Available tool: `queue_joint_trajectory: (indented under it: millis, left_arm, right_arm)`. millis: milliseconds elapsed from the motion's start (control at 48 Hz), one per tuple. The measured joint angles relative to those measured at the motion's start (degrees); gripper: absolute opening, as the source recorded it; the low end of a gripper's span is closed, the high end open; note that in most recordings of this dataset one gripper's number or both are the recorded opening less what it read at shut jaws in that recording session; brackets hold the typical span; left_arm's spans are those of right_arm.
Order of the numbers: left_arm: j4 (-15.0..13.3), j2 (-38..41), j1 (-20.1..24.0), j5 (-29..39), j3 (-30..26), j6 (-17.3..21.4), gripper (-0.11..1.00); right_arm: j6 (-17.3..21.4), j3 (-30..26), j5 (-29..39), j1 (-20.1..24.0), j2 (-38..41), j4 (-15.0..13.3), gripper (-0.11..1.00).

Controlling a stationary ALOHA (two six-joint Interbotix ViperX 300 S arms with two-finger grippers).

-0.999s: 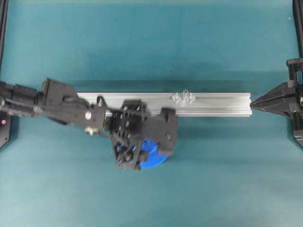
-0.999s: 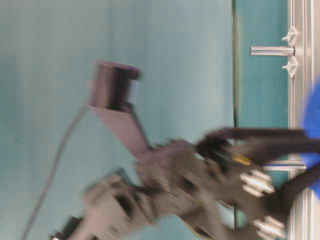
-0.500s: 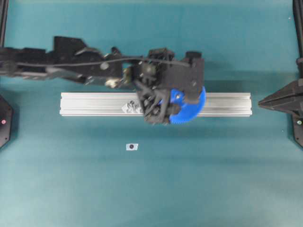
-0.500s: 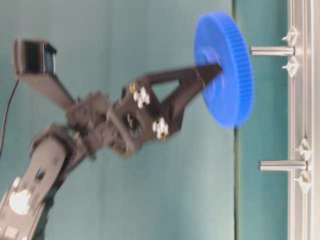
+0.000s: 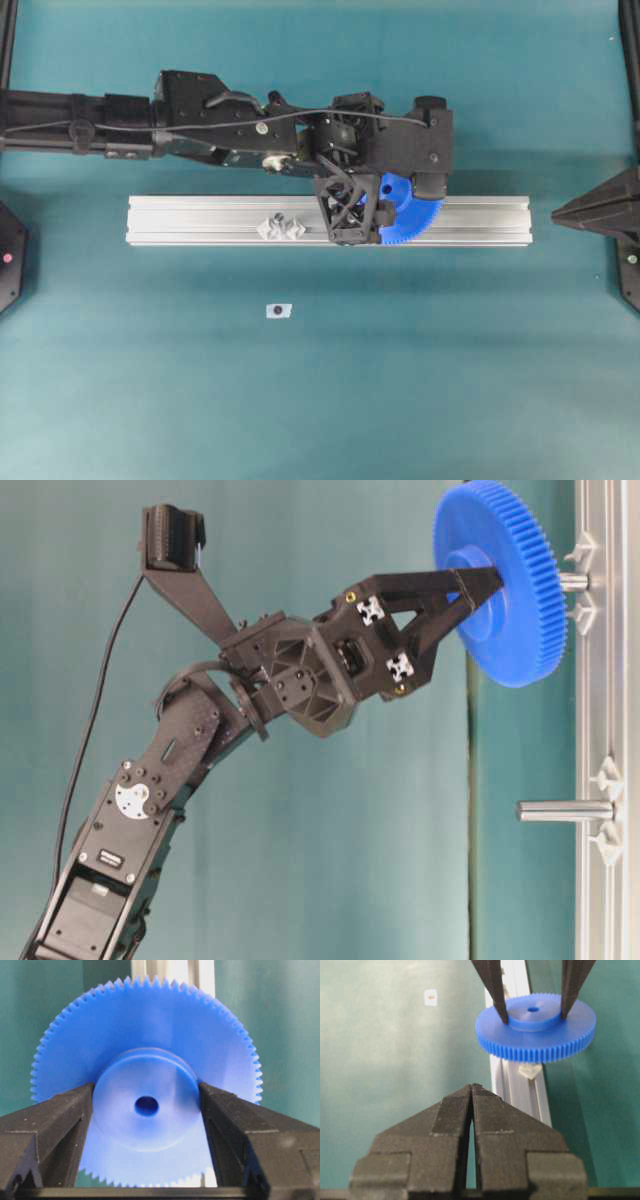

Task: Find the location of the shaft and insert the large gear.
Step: 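Align the gear's center hole with the left shaft tip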

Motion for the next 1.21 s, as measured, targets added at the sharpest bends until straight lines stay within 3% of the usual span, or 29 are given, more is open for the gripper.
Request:
queue_joint_trajectory:
  millis: [625,1208]
  left_arm:
    - [0.00,1.41,-0.09,0.18,-2.20,1.41,0.72]
    - [0.00,1.85,1.58,5.45,-3.87,3.16,0.72]
  right_arm:
    - [0.00,0.35,0.09,-1.23,0.00,0.00,0.05]
    - [0.00,0.53,0.09,-1.23,-0.09,0.00,0.05]
